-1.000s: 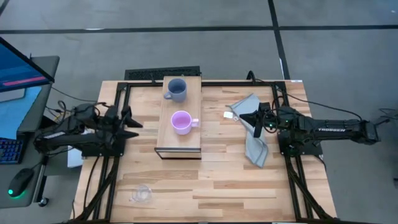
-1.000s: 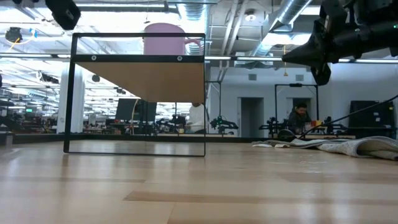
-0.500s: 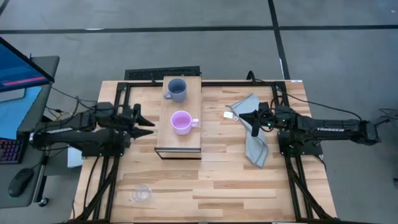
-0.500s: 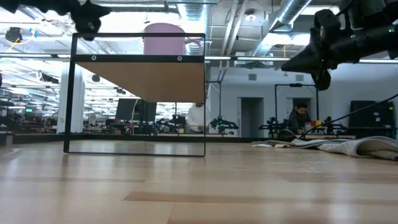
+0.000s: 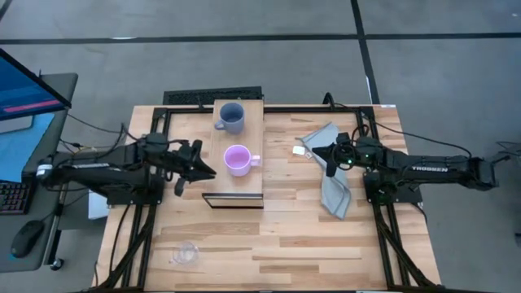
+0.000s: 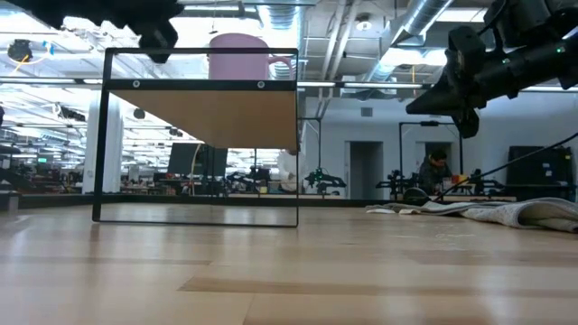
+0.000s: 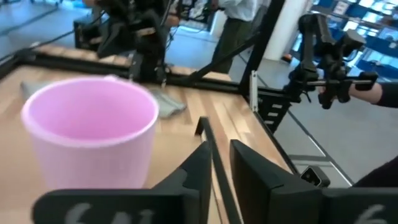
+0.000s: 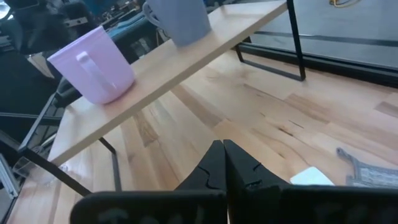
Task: Stack small to large cups/mugs on shelf
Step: Put the pink mug on the shelf
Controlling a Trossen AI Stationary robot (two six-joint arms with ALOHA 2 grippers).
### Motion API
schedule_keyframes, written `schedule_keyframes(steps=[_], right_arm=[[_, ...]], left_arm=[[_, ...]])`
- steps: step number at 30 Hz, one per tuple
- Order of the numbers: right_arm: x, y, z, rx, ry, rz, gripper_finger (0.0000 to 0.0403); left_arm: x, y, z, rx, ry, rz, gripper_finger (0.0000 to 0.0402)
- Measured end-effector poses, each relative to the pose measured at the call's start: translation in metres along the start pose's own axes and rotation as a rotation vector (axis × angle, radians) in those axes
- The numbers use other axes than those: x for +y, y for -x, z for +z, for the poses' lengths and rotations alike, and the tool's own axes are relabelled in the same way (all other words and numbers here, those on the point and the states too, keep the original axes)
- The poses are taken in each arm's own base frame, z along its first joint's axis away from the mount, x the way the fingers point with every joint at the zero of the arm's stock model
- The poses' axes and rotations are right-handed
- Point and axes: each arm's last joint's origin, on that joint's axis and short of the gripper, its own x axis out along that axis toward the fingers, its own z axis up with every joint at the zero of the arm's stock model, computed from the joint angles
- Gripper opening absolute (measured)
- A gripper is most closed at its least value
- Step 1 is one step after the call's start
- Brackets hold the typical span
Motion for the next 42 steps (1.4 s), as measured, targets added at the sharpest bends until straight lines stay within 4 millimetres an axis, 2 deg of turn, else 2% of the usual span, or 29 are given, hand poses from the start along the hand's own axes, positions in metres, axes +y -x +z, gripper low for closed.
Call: schedule_keyframes(steps=[8, 20, 34, 42], right_arm=[[0.000, 0.000, 0.000, -0.003, -0.001, 0.005, 0.0006], [0.001, 0.000, 0.000, -0.002, -0.008, 0.010, 0.0006], [0.001, 0.000, 0.000, 0.008, -0.008, 0.031, 0.0006], [0.001, 0.000, 0.000, 0.009, -0.001, 0.031, 0.0006]], left_arm=[[0.006, -0.020, -0.004, 0.029, -0.001, -0.008, 0.0004], [0.023, -0.053, -0.014, 0.051, 0.045, 0.065, 0.0000], [0.031, -0.055, -0.015, 0.022, 0.069, 0.285, 0.0000], [0.033, -0.054, -0.016, 0.023, 0.070, 0.355, 0.0000]])
